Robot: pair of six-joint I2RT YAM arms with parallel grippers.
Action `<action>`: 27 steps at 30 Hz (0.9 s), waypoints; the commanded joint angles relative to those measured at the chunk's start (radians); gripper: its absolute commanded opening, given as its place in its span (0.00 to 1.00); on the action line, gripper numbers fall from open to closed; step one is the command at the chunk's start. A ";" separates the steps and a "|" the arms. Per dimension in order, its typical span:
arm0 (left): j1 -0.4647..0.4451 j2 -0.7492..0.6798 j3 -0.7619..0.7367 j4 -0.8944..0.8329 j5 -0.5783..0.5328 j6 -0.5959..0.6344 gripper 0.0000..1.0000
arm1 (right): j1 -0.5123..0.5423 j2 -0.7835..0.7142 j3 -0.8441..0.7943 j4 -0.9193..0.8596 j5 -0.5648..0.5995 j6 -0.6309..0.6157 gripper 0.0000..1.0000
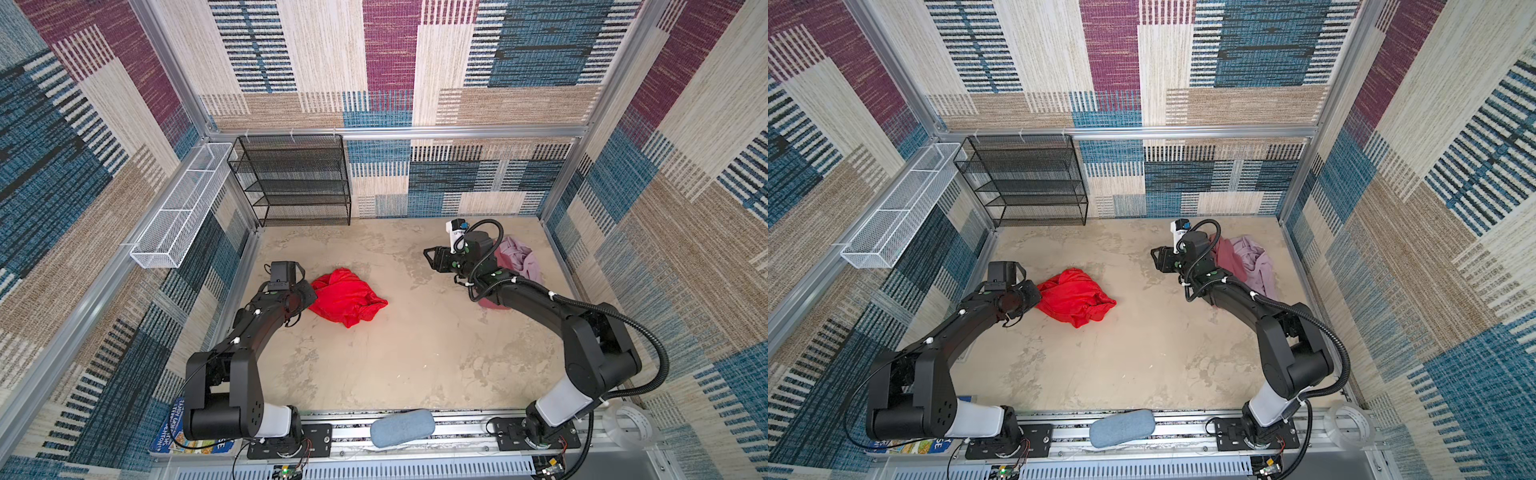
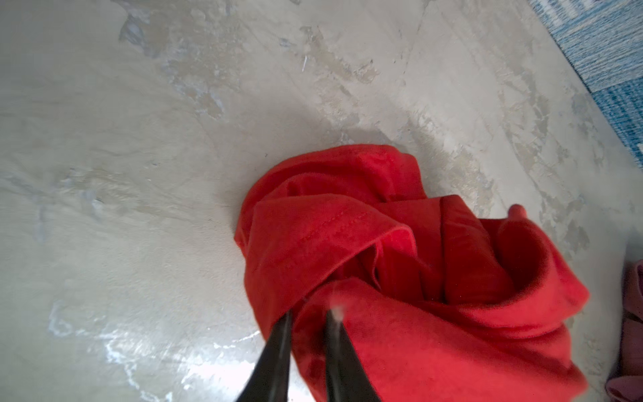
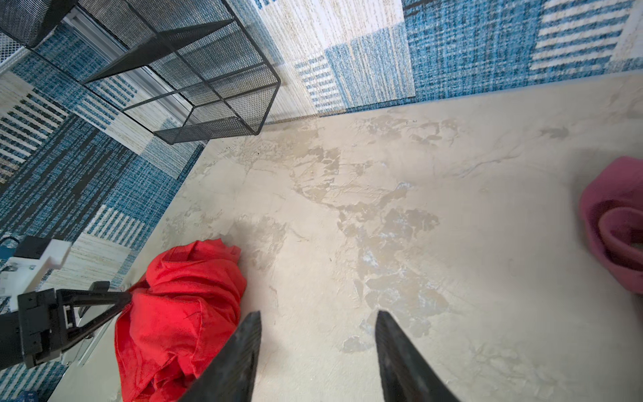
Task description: Pick out a specific cloth from the pile
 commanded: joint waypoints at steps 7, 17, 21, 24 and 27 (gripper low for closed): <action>-0.091 -0.097 0.111 -0.107 -0.090 0.120 0.28 | 0.001 -0.021 -0.050 0.070 0.002 0.038 0.56; -0.332 -0.007 0.131 -0.030 -0.080 0.088 0.26 | 0.001 -0.060 -0.068 0.057 0.016 0.019 0.56; -0.353 0.051 0.117 -0.011 -0.053 0.061 0.25 | 0.002 -0.079 -0.068 0.039 0.028 0.014 0.56; -0.357 0.084 0.102 -0.003 -0.038 0.046 0.24 | 0.002 -0.098 -0.085 0.046 0.021 0.017 0.56; -0.358 0.105 0.086 0.000 -0.036 0.014 0.24 | 0.002 -0.110 -0.097 0.042 0.029 0.019 0.56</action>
